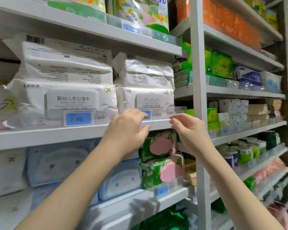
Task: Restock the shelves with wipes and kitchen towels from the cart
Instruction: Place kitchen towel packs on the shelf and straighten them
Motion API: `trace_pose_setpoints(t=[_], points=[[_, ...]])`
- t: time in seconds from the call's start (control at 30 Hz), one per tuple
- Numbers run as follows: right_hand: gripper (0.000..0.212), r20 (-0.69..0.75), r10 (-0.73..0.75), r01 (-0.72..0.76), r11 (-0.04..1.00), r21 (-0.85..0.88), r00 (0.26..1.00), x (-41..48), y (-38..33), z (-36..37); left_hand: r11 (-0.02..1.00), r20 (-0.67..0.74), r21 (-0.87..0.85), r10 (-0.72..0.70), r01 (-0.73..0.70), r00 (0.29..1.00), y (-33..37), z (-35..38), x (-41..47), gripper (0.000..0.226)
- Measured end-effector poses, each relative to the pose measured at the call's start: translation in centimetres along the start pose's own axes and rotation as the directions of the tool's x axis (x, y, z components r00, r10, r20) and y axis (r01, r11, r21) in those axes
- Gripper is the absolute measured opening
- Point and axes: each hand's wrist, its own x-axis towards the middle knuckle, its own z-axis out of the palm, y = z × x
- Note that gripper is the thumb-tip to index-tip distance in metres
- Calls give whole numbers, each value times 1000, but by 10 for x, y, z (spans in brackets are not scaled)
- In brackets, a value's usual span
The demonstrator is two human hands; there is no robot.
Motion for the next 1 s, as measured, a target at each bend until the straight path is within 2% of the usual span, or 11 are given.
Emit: trace_pose_setpoints(t=[0.13,0.2,0.27,0.37,0.53,0.57,0.67,0.77,0.9,1.0], points=[[16,47,142,-145,987,64,989,-84,27,-13,958,169,-284,20,29,985,24,53,-64,33],[19,52,238,-242,967,76,970,-129,42,-18,918,255,-387,18,85,967,37,84,-95,40],[19,52,350,-353,932,81,935,-170,53,-24,867,335,-472,11,157,942,52,111,-121,35],[23,39,486,-488,871,53,873,-225,60,-39,775,438,-576,23,260,899,74,146,-154,23],[24,-92,671,-676,735,-47,736,-308,74,-69,678,566,-650,133,342,813,117,199,-202,24],[23,-130,713,-723,687,-67,689,-330,77,-76,663,595,-657,165,358,787,131,210,-216,25],[25,-221,812,-841,529,-112,540,-399,83,-96,626,705,-651,289,430,647,175,239,-267,31],[24,-301,860,-911,377,-167,412,-464,86,-119,626,774,-628,442,461,454,220,262,-322,34],[14,-359,894,-948,181,-260,269,-531,88,-155,643,780,-620,566,449,266,272,278,-378,38],[19,-410,906,-976,10,-217,101,-579,94,-186,663,774,-606,619,440,134,307,284,-408,43]])
